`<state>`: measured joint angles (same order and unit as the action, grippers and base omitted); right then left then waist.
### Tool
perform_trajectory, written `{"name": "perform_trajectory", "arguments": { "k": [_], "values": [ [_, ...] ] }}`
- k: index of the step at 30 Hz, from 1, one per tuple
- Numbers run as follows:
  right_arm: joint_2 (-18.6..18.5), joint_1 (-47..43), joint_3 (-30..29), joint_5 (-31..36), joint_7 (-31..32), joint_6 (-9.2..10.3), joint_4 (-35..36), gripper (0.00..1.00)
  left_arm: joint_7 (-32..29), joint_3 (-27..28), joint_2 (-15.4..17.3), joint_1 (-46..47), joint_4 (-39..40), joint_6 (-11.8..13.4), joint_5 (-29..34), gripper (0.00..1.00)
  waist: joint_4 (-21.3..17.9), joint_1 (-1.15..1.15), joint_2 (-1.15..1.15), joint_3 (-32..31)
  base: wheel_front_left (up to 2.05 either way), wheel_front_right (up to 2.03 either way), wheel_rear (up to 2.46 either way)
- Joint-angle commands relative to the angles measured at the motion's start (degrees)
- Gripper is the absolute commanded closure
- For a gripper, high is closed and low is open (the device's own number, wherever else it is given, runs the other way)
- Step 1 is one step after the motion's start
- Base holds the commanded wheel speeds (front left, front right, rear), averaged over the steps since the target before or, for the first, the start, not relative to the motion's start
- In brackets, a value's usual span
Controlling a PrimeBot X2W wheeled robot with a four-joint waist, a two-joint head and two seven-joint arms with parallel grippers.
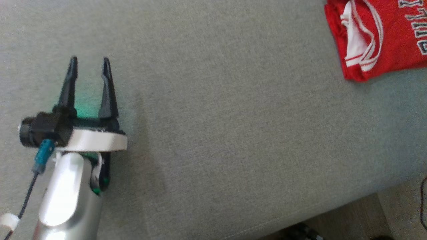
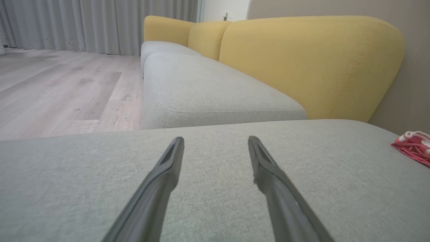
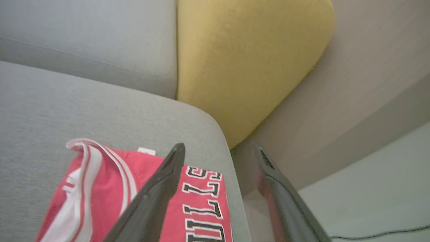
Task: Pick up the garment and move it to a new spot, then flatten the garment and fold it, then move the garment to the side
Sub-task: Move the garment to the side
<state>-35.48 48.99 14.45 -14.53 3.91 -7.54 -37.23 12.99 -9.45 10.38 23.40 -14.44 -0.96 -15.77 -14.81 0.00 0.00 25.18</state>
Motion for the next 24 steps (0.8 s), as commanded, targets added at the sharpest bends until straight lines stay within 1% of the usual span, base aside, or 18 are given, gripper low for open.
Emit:
{"name": "perform_trajectory", "arguments": {
  "k": [1,4,8,10,13,16,19,24],
  "values": [
    [-0.86,-0.64,0.15,0.06,-0.85,0.05,1.12,0.0,0.67,1.27,0.75,-0.55,1.38,0.26,-0.26,0.0,1.39,0.0,0.0,-2.6,0.0,0.0,0.0],
    [1.31,-3.42,0.13,-1.32,-3.36,0.05,1.89,0.0,1.22,1.29,-0.15,-2.51,-0.09,0.34,-0.8,0.0,3.17,0.0,0.0,-6.84,0.0,0.0,0.0],
    [4.93,-10.2,-0.14,-4.15,-6.0,0.05,4.8,0.0,1.72,1.69,-1.26,-6.34,-2.14,0.27,-1.67,0.0,6.09,0.0,0.0,-13.13,0.0,0.0,0.0],
    [7.05,-14.55,-0.59,-5.54,-7.36,0.05,7.25,0.0,1.84,1.76,-1.73,-8.35,-2.87,0.14,-1.9,0.0,7.6,0.0,0.0,-16.11,0.0,0.0,0.0],
    [10.45,-21.98,-2.83,-5.47,-9.58,0.05,12.18,0.0,1.93,1.37,-2.33,-11.12,-3.85,-0.28,-1.89,0.0,9.89,0.0,0.0,-19.7,0.0,0.0,0.0],
    [13.63,-29.39,-5.15,-3.63,-9.85,0.05,17.19,0.0,1.97,1.31,-2.91,-13.15,-4.3,-0.41,-1.99,0.0,11.72,0.0,0.0,-21.95,0.0,0.0,0.0],
    [16.98,-35.41,-6.92,-0.86,-8.83,0.05,21.97,0.0,1.99,1.91,-3.05,-14.8,-4.25,-0.47,-2.02,0.0,12.67,0.0,0.0,-23.27,0.0,0.0,0.0],
    [21.94,-42.15,-9.28,2.08,-6.51,0.05,27.85,0.0,1.99,3.5,-3.43,-17.58,-3.42,-0.27,-2.01,0.0,13.17,0.0,0.0,-24.38,0.0,0.0,0.0]
  ]
}}
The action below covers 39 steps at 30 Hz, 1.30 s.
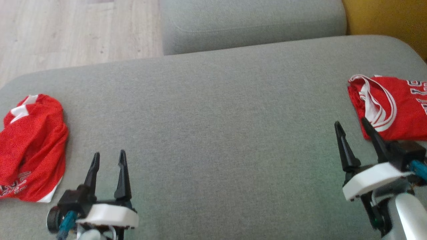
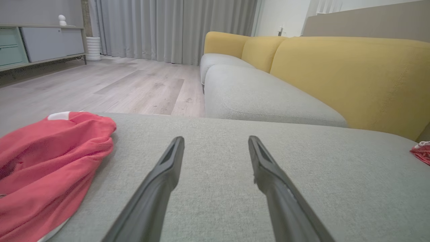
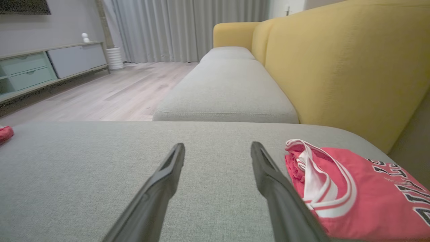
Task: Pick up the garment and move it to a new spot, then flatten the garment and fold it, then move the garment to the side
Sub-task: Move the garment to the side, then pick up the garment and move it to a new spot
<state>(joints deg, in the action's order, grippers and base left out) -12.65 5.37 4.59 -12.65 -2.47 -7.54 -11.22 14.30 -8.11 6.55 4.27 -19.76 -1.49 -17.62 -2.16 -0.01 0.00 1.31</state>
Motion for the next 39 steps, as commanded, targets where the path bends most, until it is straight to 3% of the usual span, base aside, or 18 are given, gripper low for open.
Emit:
{"name": "perform_trajectory", "arguments": {
  "k": [1,10,15,22,34,39],
  "values": [
    [-0.21,0.59,0.03,0.69,0.36,0.05,2.72,0.0,0.69,2.33,0.28,1.01,2.13,0.34,-0.08,0.0,0.56,0.01,0.0,-0.6,0.0,0.0,0.0],
    [1.96,-2.61,-2.79,1.8,2.88,0.05,6.56,0.0,0.69,3.28,-0.21,-0.22,2.9,0.2,0.68,0.0,0.4,0.01,0.0,-0.63,0.0,0.0,0.0],
    [2.85,-3.72,-3.58,1.61,3.57,0.05,7.09,0.0,0.69,3.32,-0.38,0.29,2.68,-0.35,0.97,0.0,2.28,0.01,0.0,-0.61,0.0,0.0,0.0],
    [3.26,-4.95,-2.96,1.24,3.81,0.05,7.19,0.0,0.7,3.07,-0.82,0.69,2.52,-0.86,1.14,0.0,9.74,0.01,0.0,-0.31,0.0,0.0,0.0],
    [3.71,-4.3,-1.48,0.98,3.51,0.05,6.22,0.0,0.7,4.93,0.59,-1.14,2.53,-0.67,1.04,0.0,28.02,0.01,0.0,-0.15,0.0,0.0,0.0],
    [4.25,-3.81,-0.32,0.86,3.26,0.05,5.5,0.0,0.7,5.28,0.68,-1.8,2.81,-0.67,0.78,0.0,30.25,0.01,0.0,0.06,0.0,0.0,0.0]
  ]
}}
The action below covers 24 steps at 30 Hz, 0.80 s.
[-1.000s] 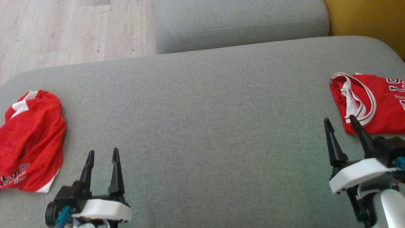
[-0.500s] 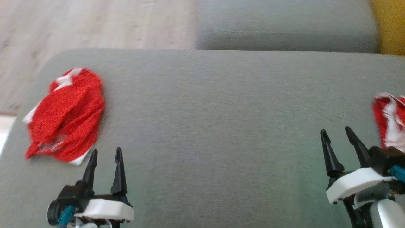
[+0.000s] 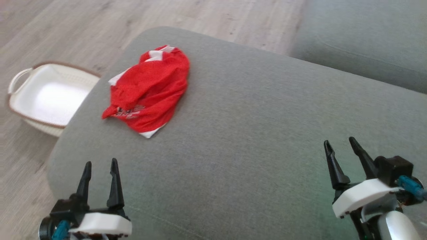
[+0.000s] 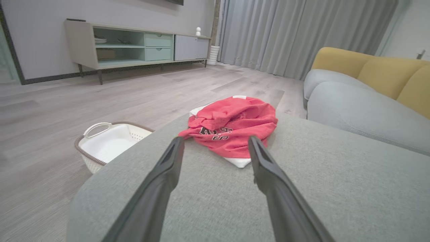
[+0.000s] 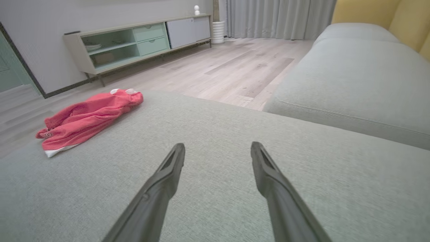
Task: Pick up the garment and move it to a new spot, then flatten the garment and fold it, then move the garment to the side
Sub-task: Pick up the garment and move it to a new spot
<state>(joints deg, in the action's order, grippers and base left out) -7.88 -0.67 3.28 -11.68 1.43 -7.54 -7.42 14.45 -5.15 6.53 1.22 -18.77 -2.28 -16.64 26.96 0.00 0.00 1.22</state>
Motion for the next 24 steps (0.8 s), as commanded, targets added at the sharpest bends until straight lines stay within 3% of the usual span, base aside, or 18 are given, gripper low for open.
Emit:
{"name": "perform_trajectory", "arguments": {
  "k": [1,7,12,18,24],
  "values": [
    [-0.47,2.27,1.07,-0.08,-0.68,0.05,1.59,0.0,0.54,2.41,0.67,1.14,1.97,0.21,-0.2,0.0,1.25,0.0,0.0,0.18,0.0,0.0,0.0],
    [-0.61,2.63,1.33,-0.17,-0.75,0.05,1.38,0.0,0.54,3.11,0.34,0.61,3.48,1.02,-0.27,0.0,0.83,0.0,0.0,0.69,0.0,0.0,0.0],
    [-0.58,3.31,1.4,-0.21,-0.6,0.05,1.98,0.0,-1.78,6.35,-0.47,0.78,8.68,2.08,-5.14,0.0,-0.82,0.0,0.0,2.41,0.0,0.0,0.0],
    [-1.69,5.23,1.37,0.29,-0.07,0.05,4.61,0.0,-12.34,9.42,4.6,8.53,16.14,4.45,-6.73,0.0,-3.35,0.0,0.0,8.0,0.0,0.0,0.0],
    [-3.41,9.69,2.83,0.73,1.08,0.05,8.66,0.0,-23.38,12.64,9.26,21.09,10.79,6.47,-10.25,0.0,-8.77,0.0,0.0,16.99,0.0,0.0,0.0]
  ]
}}
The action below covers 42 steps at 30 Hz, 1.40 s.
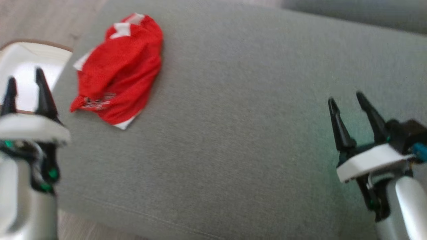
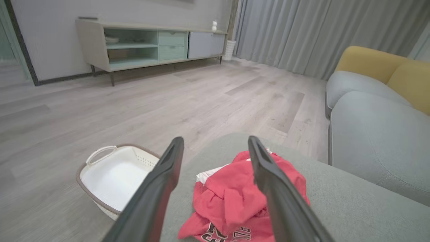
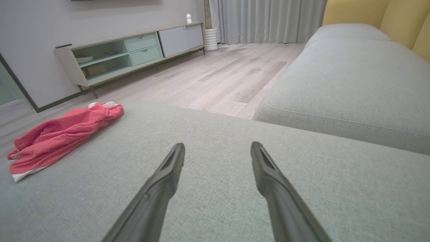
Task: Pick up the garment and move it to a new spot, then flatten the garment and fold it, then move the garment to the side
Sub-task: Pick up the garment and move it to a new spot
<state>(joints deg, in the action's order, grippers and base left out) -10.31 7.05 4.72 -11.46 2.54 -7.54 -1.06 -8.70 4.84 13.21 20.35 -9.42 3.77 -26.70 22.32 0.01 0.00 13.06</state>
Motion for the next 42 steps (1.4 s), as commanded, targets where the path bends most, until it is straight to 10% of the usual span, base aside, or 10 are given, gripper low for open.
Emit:
{"name": "perform_trajectory", "arguments": {
  "k": [1,12,19,24,25,26,27,42],
  "values": [
    [-1.36,2.77,1.63,0.53,0.1,0.05,2.99,0.0,-1.67,3.06,3.55,3.99,-0.02,0.61,-0.55,0.0,-5.17,-0.01,0.0,6.73,0.0,0.0,0.0],
    [-3.53,7.99,2.41,0.4,0.15,0.05,7.25,0.0,-12.18,4.88,10.93,16.72,-11.3,0.89,-3.12,0.0,-14.15,-0.01,0.0,19.03,0.0,0.0,0.0],
    [-2.73,9.39,4.03,-0.16,-1.73,0.05,6.15,0.0,-19.15,3.8,13.84,16.42,-17.27,-3.07,-5.58,0.0,-18.54,-0.01,0.0,19.36,0.0,0.0,0.0],
    [-2.45,8.52,3.72,-0.52,-2.61,0.05,4.99,0.0,-28.41,4.21,15.16,14.43,-20.5,0.99,-6.52,0.01,-19.86,-0.01,0.0,16.79,0.0,0.0,0.0],
    [-2.34,8.2,3.55,-0.57,-2.72,0.05,4.7,0.0,-29.62,4.2,15.51,14.07,-20.46,1.66,-6.43,0.45,-19.94,-0.01,0.0,15.99,0.0,0.0,0.0],
    [-2.26,7.84,3.46,-0.58,-2.83,0.05,4.31,0.0,-30.27,4.22,15.79,13.69,-20.1,1.98,-6.4,0.62,-19.96,-0.01,0.0,14.97,0.0,0.0,0.0],
    [-2.13,7.46,3.39,-0.64,-2.85,0.05,4.01,0.0,-30.38,4.32,16.17,13.36,-19.45,2.15,-6.29,1.0,-19.97,-0.01,0.0,14.09,0.0,0.0,0.0],
    [1.27,-0.32,1.82,-1.14,-3.29,0.05,0.71,0.0,-24.14,-0.96,18.42,20.69,-5.01,-2.93,-3.04,1.0,-19.86,-0.01,0.0,-6.01,0.0,0.0,0.0]
  ]
}}
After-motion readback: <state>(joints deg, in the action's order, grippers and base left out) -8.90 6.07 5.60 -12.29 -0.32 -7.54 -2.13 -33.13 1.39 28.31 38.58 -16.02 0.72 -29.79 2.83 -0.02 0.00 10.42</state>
